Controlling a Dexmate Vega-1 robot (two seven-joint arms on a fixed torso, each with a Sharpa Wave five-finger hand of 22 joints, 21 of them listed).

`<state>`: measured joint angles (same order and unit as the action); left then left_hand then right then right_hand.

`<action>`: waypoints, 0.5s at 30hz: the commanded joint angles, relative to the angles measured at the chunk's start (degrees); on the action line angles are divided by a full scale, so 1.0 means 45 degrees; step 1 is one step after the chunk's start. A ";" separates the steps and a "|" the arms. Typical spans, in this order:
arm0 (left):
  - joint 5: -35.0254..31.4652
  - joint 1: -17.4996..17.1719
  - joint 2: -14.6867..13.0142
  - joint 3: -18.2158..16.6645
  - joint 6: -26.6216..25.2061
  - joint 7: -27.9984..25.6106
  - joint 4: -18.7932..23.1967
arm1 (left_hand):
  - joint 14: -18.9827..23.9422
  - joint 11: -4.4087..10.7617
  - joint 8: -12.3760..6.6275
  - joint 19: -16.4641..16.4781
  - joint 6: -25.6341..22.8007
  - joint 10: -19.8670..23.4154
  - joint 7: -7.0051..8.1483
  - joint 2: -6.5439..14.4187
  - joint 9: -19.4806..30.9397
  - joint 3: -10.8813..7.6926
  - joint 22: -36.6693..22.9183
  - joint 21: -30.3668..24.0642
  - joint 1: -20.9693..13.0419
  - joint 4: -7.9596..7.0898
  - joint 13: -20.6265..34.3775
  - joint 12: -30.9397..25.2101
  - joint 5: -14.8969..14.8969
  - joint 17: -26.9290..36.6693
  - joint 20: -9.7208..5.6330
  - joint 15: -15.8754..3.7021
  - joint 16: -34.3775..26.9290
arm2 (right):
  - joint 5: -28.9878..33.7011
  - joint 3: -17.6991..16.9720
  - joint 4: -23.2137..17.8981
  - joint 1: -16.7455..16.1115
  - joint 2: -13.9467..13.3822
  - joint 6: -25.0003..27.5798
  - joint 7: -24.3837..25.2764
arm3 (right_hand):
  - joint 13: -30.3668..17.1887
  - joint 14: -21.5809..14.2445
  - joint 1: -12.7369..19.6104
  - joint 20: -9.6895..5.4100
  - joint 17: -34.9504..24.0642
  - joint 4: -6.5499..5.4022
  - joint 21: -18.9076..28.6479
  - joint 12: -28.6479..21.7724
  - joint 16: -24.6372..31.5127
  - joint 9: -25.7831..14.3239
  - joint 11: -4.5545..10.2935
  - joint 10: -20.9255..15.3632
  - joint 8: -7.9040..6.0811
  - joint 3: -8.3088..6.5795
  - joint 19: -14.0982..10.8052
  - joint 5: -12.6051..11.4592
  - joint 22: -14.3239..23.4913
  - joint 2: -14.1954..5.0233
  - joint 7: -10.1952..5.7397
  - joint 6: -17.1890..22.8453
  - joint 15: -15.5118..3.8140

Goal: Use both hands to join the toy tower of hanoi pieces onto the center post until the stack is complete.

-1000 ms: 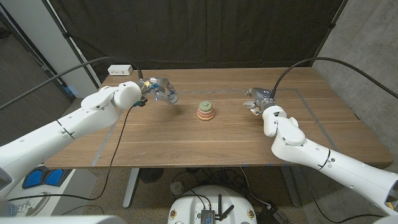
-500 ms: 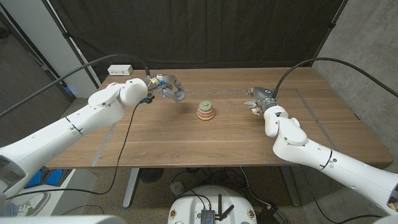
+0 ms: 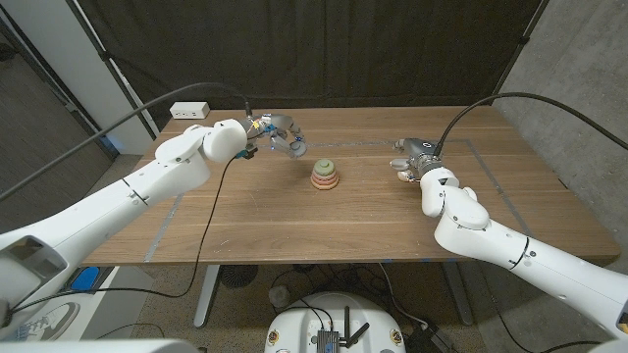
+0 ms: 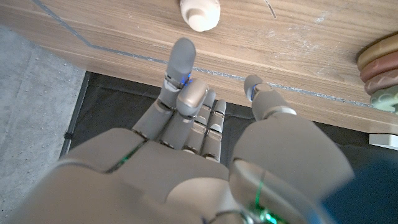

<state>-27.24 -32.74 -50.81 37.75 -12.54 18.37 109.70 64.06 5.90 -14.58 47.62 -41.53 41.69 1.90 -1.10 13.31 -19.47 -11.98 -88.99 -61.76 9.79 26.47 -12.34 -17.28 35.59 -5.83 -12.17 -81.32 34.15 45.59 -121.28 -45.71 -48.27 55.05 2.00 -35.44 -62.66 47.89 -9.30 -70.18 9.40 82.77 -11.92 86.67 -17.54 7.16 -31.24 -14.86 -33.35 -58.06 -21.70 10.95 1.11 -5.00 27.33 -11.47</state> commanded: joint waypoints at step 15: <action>-0.0442 0.1075 0.1341 0.0942 0.1304 0.0565 -0.1311 | 0.0109 0.0942 0.0033 0.0021 -0.0168 0.1151 -0.0001 0.0045 0.0007 -0.0169 -0.0051 -0.0025 -0.0063 -0.0073 0.0057 -0.0032 -0.0100 0.0060 -0.1401 -0.0093 0.0005 | -0.0290 -0.0028 -0.0286 -0.0066 -0.0300 0.0399 0.0245 | -0.0073 -0.0052 -0.0008 -0.0757 -0.0041 -0.0026 -0.0076 -0.0080 0.0061 -0.0044 0.0060 -0.0154 -0.0035 -0.0047 -0.0080 -0.0046 0.0007 0.0015 -0.0056 0.0076 -0.0221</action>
<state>-28.52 -29.59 -46.81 40.53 -8.33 19.74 106.02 64.06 5.81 -14.17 47.62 -41.73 42.18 1.71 -1.12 13.28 -19.47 -12.13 -88.99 -61.76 9.79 26.40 -12.13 -17.41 35.72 -5.83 -12.17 -81.32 33.44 45.42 -122.25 -45.96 -49.18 56.23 2.76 -35.43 -62.66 47.89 -9.30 -70.16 9.40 82.61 -11.92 86.67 -17.54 7.37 -31.44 -14.86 -33.35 -58.06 -21.70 10.95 1.12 -5.00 27.33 -11.47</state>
